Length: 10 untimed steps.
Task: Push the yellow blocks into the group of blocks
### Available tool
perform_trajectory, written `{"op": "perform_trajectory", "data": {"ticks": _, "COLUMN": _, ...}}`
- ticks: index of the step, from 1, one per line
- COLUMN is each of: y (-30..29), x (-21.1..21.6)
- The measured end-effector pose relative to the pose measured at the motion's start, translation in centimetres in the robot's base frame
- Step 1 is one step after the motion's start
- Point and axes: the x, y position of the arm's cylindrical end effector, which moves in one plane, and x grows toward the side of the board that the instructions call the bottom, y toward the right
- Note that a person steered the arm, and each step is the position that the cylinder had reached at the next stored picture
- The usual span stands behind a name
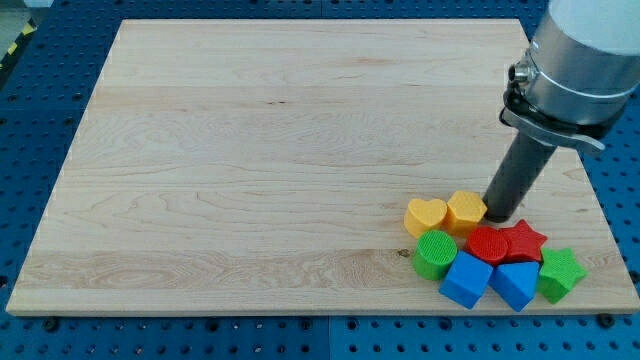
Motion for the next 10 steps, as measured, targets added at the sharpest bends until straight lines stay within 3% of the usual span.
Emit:
{"op": "perform_trajectory", "data": {"ticks": 1, "y": 0.0, "x": -2.5}}
{"op": "perform_trajectory", "data": {"ticks": 7, "y": -2.4, "x": -0.7}}
{"op": "perform_trajectory", "data": {"ticks": 10, "y": -8.0, "x": -2.5}}
